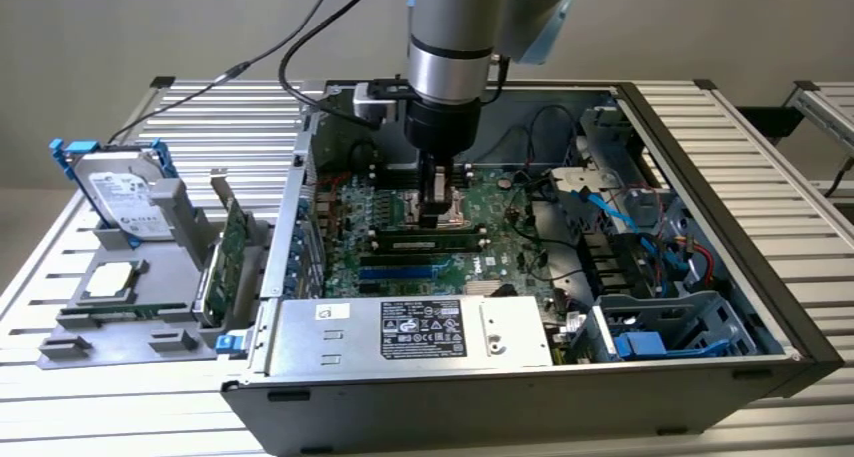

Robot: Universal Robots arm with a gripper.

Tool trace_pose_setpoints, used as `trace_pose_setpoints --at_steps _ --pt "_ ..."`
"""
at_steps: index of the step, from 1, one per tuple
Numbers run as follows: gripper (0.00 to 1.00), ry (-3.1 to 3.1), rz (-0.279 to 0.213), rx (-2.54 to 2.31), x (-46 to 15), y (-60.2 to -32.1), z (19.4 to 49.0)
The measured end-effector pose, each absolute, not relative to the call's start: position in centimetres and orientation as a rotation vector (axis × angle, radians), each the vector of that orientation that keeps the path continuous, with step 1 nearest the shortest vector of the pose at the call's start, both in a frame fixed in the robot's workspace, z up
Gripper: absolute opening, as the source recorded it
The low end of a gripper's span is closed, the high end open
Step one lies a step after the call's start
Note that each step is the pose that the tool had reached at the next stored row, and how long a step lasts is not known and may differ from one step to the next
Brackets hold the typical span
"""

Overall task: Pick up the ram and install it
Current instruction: 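Press down the ram until it locks into place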

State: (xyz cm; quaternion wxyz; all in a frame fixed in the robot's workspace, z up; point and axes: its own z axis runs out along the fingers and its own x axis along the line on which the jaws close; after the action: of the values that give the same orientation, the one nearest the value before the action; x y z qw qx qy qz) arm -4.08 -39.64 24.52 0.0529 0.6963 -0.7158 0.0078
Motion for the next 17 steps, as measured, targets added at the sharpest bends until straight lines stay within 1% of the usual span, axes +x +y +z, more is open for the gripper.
trace_pose_setpoints --at_steps 3,17 --pt "0.11 -2.175 0.022 2.116 -4.07 -39.64 25.38" --pt "0.11 -2.175 0.022 2.116 -4.07 -39.64 25.42"
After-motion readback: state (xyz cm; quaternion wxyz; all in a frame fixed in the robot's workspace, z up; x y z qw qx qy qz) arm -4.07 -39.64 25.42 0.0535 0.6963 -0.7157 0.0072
